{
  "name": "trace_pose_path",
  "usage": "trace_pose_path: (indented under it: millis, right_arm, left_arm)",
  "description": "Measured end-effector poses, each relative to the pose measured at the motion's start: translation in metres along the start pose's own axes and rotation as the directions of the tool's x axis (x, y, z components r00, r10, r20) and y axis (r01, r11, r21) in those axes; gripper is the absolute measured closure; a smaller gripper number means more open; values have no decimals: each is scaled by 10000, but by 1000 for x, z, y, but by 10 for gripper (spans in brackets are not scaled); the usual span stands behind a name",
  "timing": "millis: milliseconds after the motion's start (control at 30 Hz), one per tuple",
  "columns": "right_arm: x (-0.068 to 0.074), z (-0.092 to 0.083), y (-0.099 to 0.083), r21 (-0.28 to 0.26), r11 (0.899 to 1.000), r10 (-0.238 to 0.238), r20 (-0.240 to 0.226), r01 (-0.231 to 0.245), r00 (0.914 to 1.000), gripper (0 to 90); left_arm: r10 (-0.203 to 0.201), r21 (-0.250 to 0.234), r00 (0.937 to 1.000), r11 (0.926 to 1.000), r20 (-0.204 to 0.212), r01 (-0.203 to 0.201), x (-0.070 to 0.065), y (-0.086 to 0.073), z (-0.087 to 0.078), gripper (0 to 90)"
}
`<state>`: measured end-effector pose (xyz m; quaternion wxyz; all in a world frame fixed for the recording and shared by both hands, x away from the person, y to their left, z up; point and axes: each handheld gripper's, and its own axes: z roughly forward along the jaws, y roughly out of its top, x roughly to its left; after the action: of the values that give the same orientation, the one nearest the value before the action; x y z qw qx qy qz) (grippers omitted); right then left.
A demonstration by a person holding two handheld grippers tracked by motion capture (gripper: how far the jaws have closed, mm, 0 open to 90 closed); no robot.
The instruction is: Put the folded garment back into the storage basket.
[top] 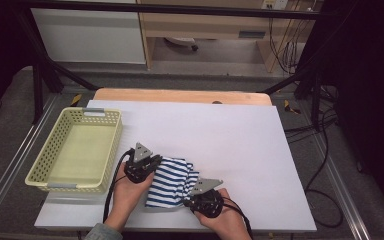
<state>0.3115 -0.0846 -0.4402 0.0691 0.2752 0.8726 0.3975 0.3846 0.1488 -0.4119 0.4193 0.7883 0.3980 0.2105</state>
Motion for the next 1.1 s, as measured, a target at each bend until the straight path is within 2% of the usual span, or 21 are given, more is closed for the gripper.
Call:
trace_pose_path:
  millis: [67, 133, 200, 233, 267, 400, 567, 633, 867, 1000, 1100]
  right_arm:
    - [-1, -2, 4, -51, 10000, -55, -104, 54, 9999, 837]
    - [-5, -6, 15, -84, 9998, -163, -369, 160, 9992, 838]
    - [-7, -7, 19, -71, 9998, -201, -460, 198, 9987, 838]
    - [-12, -9, 26, -58, 9999, -101, -754, 97, 9971, 839]
    - [-12, -9, 26, -58, 9999, -101, -754, 97, 9971, 839]
    - [-20, -11, 40, -96, 9999, -99, -1193, 88, 9928, 839]
    - [-30, -14, 53, 13, 10000, -6, -1502, 8, 9887, 840]
    - [-32, -15, 57, 46, 9999, -127, -1465, 135, 9891, 841]
    - [-34, -21, 71, 47, 9990, -437, -1583, 450, 9864, 840]
    - [-34, -21, 78, 64, 9988, -469, -1738, 488, 9837, 840]
    - [-35, -18, 83, 18, 9984, -554, -1773, 566, 9826, 840]
  left_arm:
    - [61, 20, 9999, 10000, 82, -61, 0, 5, -1, 853]
    - [28, 60, 9998, 10000, 182, -29, 1, 14, -1, 854]
    - [-40, 153, 9995, 9999, 307, 35, 3, 22, 0, 854]
    - [-110, 202, 9993, 9997, 360, 103, 5, 27, 0, 853]
    - [-205, 187, 9990, 9996, 389, 198, 7, 31, 0, 853]
    - [-159, 239, 9998, 9996, 152, 155, 10, 45, -1, 854]
    - [-13, 129, 10000, 9999, -8, 13, 10, 58, -7, 854]
    - [39, 81, 10000, 10000, -89, -39, 10, 61, -10, 854]
    - [-315, -29, 9995, 9995, -64, 314, 17, 65, -19, 853]
    - [-265, -19, 9995, 9996, -197, 265, 22, 66, -25, 853]
    - [-377, -92, 9990, 9993, -255, 375, 27, 65, -30, 853]
